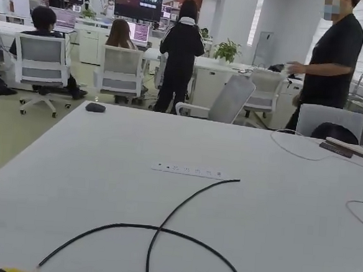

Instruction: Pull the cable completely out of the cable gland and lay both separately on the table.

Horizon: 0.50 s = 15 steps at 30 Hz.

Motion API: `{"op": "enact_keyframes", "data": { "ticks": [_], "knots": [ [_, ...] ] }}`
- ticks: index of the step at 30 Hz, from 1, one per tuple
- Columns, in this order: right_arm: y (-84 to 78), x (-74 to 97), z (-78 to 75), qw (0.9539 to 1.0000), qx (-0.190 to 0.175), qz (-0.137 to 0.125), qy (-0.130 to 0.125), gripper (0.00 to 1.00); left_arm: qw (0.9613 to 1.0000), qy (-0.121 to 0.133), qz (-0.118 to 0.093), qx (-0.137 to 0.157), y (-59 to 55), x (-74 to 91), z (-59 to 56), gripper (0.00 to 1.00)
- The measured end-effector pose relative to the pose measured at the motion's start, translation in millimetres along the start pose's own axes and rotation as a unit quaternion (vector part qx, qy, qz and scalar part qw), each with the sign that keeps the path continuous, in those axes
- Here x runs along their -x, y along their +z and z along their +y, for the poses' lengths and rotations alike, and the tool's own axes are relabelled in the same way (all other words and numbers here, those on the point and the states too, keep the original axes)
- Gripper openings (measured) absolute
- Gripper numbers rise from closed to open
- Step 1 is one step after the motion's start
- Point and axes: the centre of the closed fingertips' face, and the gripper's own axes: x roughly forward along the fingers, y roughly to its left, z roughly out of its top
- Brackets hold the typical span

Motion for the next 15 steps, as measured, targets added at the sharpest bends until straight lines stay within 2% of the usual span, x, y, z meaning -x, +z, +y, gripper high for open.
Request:
{"op": "enact_keyframes", "data": {
  "ticks": [4, 7, 8, 12, 15],
  "knots": [
    [-0.1, 0.1, -0.4, 1.0000, 0.001, 0.000, -0.001, 0.30, 0.9988, -0.023, 0.029, -0.032, -5.0, -1.1, -8.4, 0.42],
    [0.1, 0.2, -0.4, 1.0000, 0.001, -0.001, 0.000, 0.30, 0.9968, -0.030, 0.038, -0.064, 0.1, -1.1, -11.8, 0.40],
    [0.0, 0.2, -0.6, 1.0000, 0.001, -0.001, -0.001, 0.29, 0.9966, -0.031, 0.039, -0.066, 1.1, -1.3, -12.3, 0.41],
    [0.3, 0.2, -1.0, 1.0000, 0.002, -0.002, -0.002, 0.29, 0.9929, -0.042, 0.037, -0.105, 19.4, -4.7, -18.9, 0.40],
    [0.6, 0.4, -1.4, 1.0000, 0.000, -0.004, -0.003, 0.29, 0.9883, -0.043, 0.038, -0.141, 35.8, -8.2, -21.3, 0.40]
  ]
}}
